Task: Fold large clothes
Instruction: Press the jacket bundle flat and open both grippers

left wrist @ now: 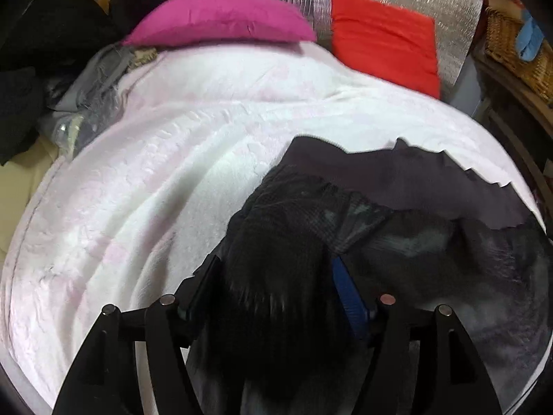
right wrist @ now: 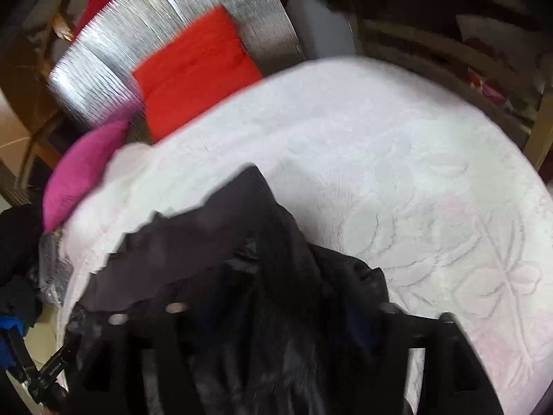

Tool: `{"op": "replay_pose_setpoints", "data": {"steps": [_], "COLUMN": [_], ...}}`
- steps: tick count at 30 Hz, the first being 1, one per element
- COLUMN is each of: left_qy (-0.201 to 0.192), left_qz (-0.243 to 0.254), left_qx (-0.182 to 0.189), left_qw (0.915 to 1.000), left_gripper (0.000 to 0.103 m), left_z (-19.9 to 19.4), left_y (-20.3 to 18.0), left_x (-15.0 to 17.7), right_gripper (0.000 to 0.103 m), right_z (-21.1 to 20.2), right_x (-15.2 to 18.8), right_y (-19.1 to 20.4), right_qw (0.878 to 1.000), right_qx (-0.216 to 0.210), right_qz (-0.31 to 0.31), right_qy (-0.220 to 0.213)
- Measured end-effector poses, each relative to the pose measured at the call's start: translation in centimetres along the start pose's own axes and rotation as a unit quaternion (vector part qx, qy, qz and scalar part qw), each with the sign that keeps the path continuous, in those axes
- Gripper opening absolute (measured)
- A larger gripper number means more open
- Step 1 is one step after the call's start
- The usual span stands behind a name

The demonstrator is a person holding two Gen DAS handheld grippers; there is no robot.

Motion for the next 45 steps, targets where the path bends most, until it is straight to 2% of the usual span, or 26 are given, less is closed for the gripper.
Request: {"op": "replay_pose_setpoints", "data": {"steps": [3,5,9,12,14,15,17,20,22,23,26,29,31,33,34,37,40,42,45], "left_qy": [-0.029,-0.041,-0.039,-0.031,-0.015,-0.004,-0.001,0.0,-0.005,-0.009,-0.021,-0.026,-0.018,-0.017,-0.019,-0.03,-0.039,-0.039,-0.032], "left_qz": [0.012,0.021,0.043,0.071,0.083,0.085,0.085,0.074,0.062,0.053,0.039,0.043,0.05,0.054,0.057,0.064,0.062,0.068,0.075], "left_qx": [0.006,0.008,0.019,0.008,-0.009,-0.019,-0.024,-0.023,-0.017,-0.011,-0.006,-0.019,-0.032,-0.034,-0.035,-0.039,-0.043,-0.047,-0.055], "left_qw": [0.9995,0.9989,0.9981,0.9969,0.9964,0.9962,0.9961,0.997,0.9979,0.9985,0.999,0.9985,0.9981,0.9978,0.9976,0.9967,0.9964,0.9958,0.9951], "left_gripper": [0.075,0.075,0.075,0.075,0.076,0.079,0.082,0.082,0.082,0.082,0.082,0.082,0.082,0.082,0.082,0.082,0.082,0.082,0.082], "left_z": [-2.7,-4.1,-5.3,-4.9,-4.5,-3.9,-3.6,-4.1,-4.6,-5.1,-6.2,-6.5,-5.9,-5.7,-5.9,-6.8,-7.5,-7.6,-7.6], "left_y": [-0.5,-0.9,-2.6,-3.5,-3.6,-3.4,-3.0,-2.8,-2.7,-2.7,-2.9,-2.8,-2.6,-2.5,-2.5,-2.6,-2.7,-3.1,-3.4], "left_x": [0.7,1.6,4.1,5.5,6.8,7.4,7.8,7.6,7.7,7.9,8.6,9.4,10.1,10.3,10.4,10.5,11.1,11.6,12.1], "right_gripper": [0.07,0.07,0.07,0.069,0.069,0.069,0.062,0.062,0.062,0.062,0.06,0.044,0.044,0.044,0.044,0.044,0.044,0.044,0.045], "right_z": [-3.2,-4.8,-7.7,-8.9,-8.7,-8.2,-6.4,-6.8,-8.2,-9.1,-10.2,-8.9,-7.0,-5.7,-5.8,-7.4,-9.5,-9.4,-7.3], "right_x": [0.4,1.2,3.9,6.8,8.7,9.9,11.7,11.7,11.7,11.8,13.0,15.3,16.8,17.6,17.6,16.9,17.2,18.9,20.7], "right_y": [0.8,1.3,1.9,2.1,2.0,1.6,0.3,0.4,1.7,3.0,7.2,11.2,12.6,12.9,13.1,13.5,14.2,14.7,14.3], "right_qw": [0.999,0.998,0.996,0.994,0.994,0.995,0.995,0.995,0.995,0.993,0.984,0.975,0.972,0.972,0.972,0.973,0.967,0.963,0.962], "right_qx": [-0.012,-0.028,-0.06,-0.079,-0.07,-0.052,-0.012,-0.004,-0.032,-0.061,-0.102,-0.13,-0.117,-0.091,-0.091,-0.122,-0.15,-0.152,-0.121], "right_qz": [-0.028,-0.041,-0.062,-0.073,-0.082,-0.084,-0.083,-0.086,-0.092,-0.098,-0.143,-0.18,-0.196,-0.208,-0.206,-0.191,-0.205,-0.22,-0.232], "right_qy": [-0.03,-0.035,-0.032,-0.01,0.006,0.022,0.057,0.048,0.025,0.012,-0.007,0.017,0.05,0.059,0.058,0.041,0.013,0.032,0.072]}}
Point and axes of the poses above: each gripper's, at about its wrist camera, not at the fingertips, and z roughly the way its jaws point, y to its left, x to its underside, the point moved 9 cm from there along z, roughly the way its jaws point, and after that the axes turned 5 degrees about x, right-handed, at the moved point
